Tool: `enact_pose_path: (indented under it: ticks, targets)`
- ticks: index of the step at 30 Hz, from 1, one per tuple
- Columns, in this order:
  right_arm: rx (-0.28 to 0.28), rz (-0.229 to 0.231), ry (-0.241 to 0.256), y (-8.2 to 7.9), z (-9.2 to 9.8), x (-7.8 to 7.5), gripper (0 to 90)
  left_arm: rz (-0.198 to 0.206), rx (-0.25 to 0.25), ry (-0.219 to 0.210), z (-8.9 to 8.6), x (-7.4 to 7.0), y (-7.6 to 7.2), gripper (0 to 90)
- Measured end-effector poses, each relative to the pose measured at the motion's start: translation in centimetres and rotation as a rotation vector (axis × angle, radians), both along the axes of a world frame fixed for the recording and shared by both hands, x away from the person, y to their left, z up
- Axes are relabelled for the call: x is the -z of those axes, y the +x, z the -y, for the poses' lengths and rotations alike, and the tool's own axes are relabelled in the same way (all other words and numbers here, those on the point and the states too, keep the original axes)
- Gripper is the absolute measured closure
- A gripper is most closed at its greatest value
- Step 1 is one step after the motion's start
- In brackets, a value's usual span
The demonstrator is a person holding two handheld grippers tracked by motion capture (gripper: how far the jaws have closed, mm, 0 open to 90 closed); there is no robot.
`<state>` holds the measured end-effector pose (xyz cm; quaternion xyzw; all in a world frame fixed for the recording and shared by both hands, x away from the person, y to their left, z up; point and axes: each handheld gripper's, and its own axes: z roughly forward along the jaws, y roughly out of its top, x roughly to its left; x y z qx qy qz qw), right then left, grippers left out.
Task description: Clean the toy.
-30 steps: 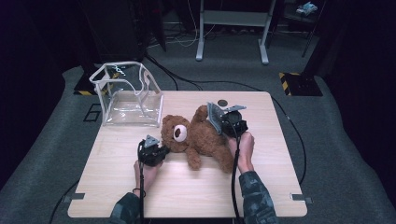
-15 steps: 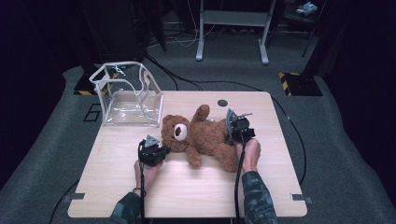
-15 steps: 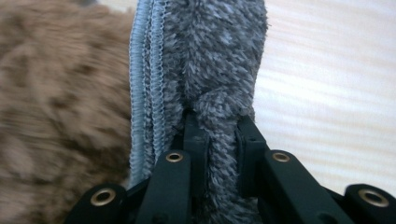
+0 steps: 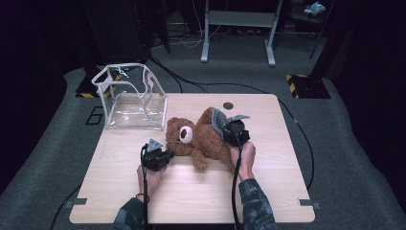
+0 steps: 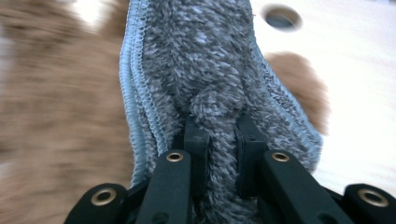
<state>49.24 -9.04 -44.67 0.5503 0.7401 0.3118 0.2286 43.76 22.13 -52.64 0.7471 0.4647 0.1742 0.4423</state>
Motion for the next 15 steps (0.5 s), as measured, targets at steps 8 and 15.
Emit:
enact_pose_path:
  ticks: [8,15]
  targets:
    - [0.058,-0.057,-0.058,0.1,2.3,-0.1,78.6,-0.026,0.004,0.033,0.4,0.1,0.2,80.6]
    - [-0.146,0.022,-0.021,-3.2,-2.2,-4.1,78.5,-0.027,0.010,0.031,0.3,0.0,0.2,80.6]
